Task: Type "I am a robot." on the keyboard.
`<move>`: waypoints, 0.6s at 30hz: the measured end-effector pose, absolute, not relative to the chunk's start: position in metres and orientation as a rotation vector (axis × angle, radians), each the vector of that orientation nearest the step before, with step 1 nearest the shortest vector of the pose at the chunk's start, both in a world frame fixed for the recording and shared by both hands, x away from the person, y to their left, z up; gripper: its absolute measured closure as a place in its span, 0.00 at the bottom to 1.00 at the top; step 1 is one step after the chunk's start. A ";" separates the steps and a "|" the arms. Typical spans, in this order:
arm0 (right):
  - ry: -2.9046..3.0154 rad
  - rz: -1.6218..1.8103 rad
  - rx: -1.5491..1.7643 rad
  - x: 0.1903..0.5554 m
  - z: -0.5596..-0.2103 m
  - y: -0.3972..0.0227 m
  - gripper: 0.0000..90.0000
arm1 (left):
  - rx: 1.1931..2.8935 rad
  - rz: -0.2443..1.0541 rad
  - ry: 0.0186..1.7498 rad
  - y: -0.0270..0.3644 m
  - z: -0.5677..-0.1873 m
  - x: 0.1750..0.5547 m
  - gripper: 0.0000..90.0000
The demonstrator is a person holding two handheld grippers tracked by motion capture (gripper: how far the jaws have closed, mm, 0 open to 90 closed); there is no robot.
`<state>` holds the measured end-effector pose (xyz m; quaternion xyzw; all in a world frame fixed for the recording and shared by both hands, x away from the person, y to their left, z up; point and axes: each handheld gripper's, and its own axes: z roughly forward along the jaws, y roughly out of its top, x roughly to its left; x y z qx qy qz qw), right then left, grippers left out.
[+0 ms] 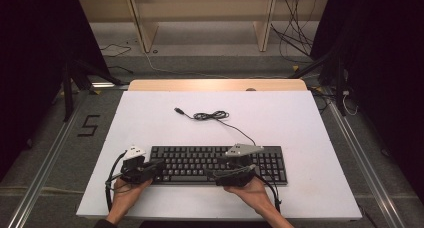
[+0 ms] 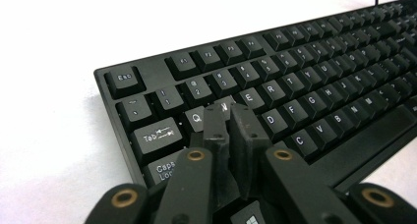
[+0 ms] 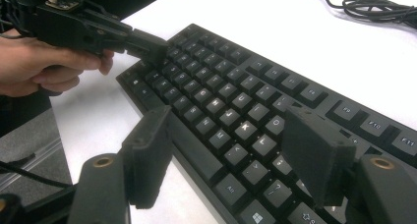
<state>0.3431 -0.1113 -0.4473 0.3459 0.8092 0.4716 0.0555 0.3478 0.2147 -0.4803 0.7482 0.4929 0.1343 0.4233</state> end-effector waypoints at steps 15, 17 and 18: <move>2.457 1.436 1.047 0.344 -0.448 -0.109 0.41 | 1.803 0.298 1.202 0.218 -0.471 0.339 0.69; 2.455 1.436 1.046 0.344 -0.448 -0.108 0.41 | 1.799 0.292 1.198 0.218 -0.471 0.337 0.65; 2.459 1.435 1.044 0.344 -0.448 -0.108 0.41 | 1.799 0.290 1.196 0.218 -0.470 0.337 0.63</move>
